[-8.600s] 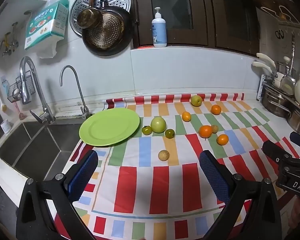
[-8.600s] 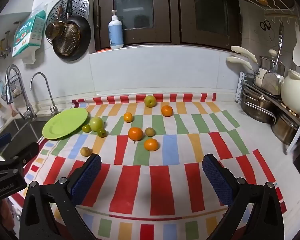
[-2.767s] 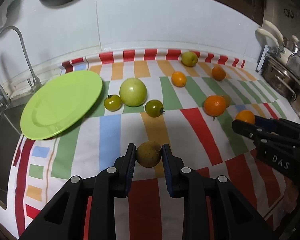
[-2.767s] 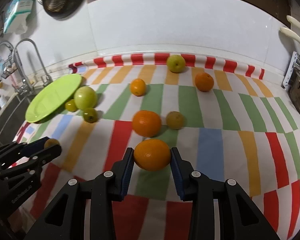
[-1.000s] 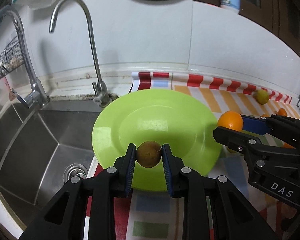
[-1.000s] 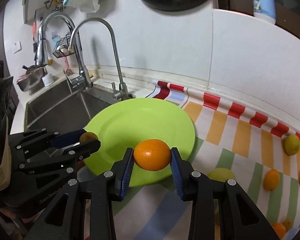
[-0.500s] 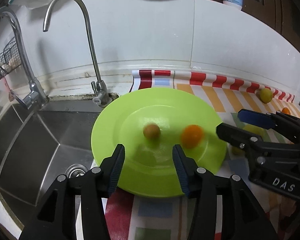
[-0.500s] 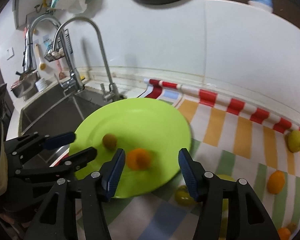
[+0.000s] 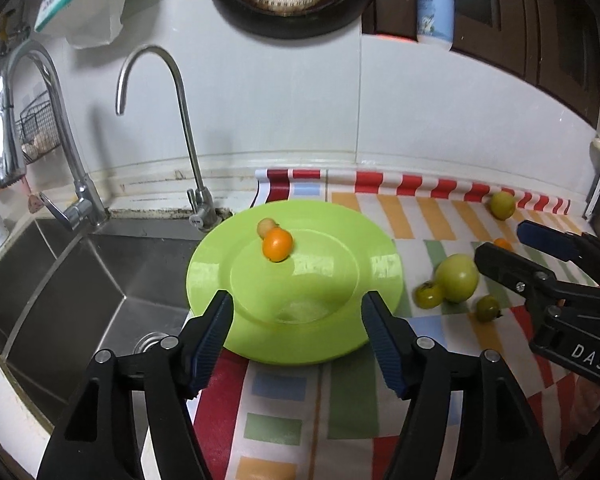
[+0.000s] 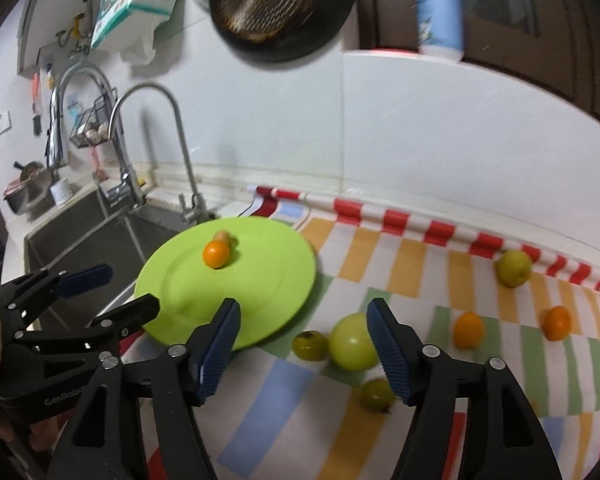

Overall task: Organize fruits
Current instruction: 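Lift both open tools away from the plate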

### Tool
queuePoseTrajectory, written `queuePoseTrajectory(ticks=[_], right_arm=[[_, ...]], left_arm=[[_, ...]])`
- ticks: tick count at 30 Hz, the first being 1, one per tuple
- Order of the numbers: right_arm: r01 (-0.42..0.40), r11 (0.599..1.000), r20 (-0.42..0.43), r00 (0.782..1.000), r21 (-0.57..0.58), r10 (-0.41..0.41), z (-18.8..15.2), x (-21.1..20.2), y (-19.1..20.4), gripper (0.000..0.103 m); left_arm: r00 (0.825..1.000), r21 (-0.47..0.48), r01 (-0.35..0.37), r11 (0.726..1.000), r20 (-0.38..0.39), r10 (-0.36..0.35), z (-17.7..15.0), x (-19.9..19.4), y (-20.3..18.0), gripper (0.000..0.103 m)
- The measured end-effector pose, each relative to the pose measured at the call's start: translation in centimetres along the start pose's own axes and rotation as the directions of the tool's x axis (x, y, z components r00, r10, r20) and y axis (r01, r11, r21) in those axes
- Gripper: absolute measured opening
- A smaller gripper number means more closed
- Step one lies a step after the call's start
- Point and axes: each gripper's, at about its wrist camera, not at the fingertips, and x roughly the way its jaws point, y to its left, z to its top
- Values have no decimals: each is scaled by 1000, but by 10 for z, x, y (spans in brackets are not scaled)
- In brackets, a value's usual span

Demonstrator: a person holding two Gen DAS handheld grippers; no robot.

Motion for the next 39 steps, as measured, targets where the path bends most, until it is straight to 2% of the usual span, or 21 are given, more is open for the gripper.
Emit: queuePoseTrajectory(ticks=[4, 6, 11, 26, 39], right_arm=[[37, 999, 33, 999, 12, -37, 0, -20, -6, 71], [57, 998, 47, 997, 11, -57, 0, -31, -9, 74], [88, 996, 74, 993, 11, -89, -6, -53, -15, 74], [167, 983, 87, 981, 80, -173, -37, -105, -46, 74], [274, 951, 69, 956, 146, -286, -54, -115, -84, 74]], left_arm=[[999, -4, -4, 1000, 38, 4, 3, -17, -5, 77], [998, -1, -5, 1000, 57, 5, 4, -27, -9, 84], [997, 18, 2, 1000, 83, -3, 2, -41, -22, 93], [986, 73, 78, 994, 141, -88, -5, -75, -64, 93], [980, 149, 146, 978, 111, -164, -7, -57, -101, 93]])
